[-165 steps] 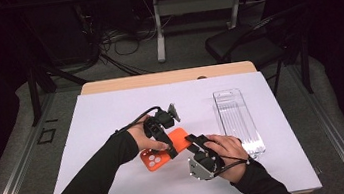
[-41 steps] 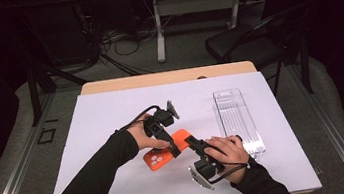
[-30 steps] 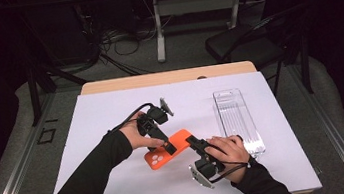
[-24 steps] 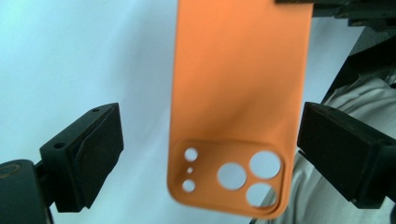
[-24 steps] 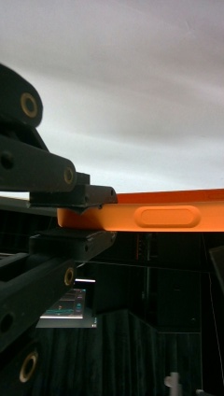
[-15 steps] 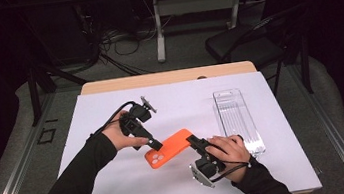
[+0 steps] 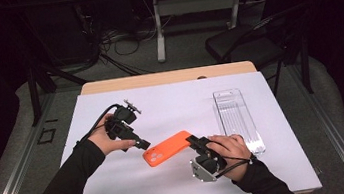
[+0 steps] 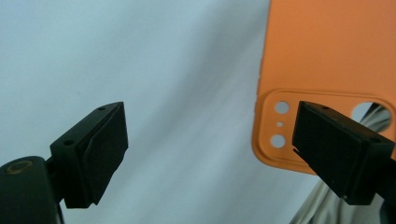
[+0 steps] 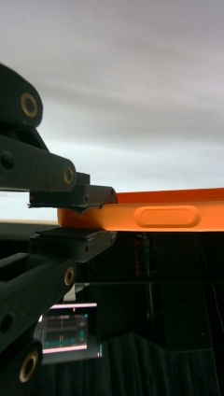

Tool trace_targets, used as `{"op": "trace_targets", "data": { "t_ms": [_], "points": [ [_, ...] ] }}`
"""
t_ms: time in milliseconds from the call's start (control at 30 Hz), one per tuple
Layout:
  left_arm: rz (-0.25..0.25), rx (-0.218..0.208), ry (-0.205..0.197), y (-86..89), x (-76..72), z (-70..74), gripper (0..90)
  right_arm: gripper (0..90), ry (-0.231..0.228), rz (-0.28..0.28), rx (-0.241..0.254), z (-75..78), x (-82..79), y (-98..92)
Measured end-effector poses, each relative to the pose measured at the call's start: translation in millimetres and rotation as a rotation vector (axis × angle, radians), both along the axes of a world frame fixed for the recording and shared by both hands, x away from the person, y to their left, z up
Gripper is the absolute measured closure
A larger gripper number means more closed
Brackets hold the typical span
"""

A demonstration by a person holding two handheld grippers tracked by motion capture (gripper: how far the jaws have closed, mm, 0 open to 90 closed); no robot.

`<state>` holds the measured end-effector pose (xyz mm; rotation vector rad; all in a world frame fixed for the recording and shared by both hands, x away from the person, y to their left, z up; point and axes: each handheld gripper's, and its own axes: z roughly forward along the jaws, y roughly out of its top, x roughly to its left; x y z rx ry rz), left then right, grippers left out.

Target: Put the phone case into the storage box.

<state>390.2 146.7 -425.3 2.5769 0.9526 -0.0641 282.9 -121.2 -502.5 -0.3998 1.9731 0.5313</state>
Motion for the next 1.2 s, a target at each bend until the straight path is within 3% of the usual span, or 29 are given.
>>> {"op": "trace_targets", "data": {
  "t_ms": [233, 400, 567, 633, 667, 1200],
  "points": [
    [0.023, 0.0, -0.047, 15.0, -3.5, -0.5, 12.3, 80.5, 0.09, -0.011, 0.047, 4.9, 1.5, -2.1],
    [0.036, -0.023, -0.076, 26.1, -5.3, -2.7, 15.0, 80.5, 0.212, -0.049, 0.154, 7.2, 1.8, -5.1],
    [0.058, -0.044, -0.111, 30.8, -8.7, -4.6, 15.7, 80.5, 0.296, -0.071, 0.229, 11.5, 3.2, -7.7],
    [0.05, -0.034, -0.119, 31.7, -9.6, -4.8, 15.8, 80.5, 0.32, -0.073, 0.241, 13.5, 4.6, -8.1],
    [0.05, -0.037, -0.126, 31.7, -10.4, -5.4, 15.8, 80.5, 0.35, -0.093, 0.274, 12.9, 3.5, -8.1],
    [0.047, -0.074, -0.142, 31.0, -20.1, -11.8, 16.3, 80.5, 0.591, -0.179, 0.521, 18.7, 14.6, -19.4]
  ]
}}
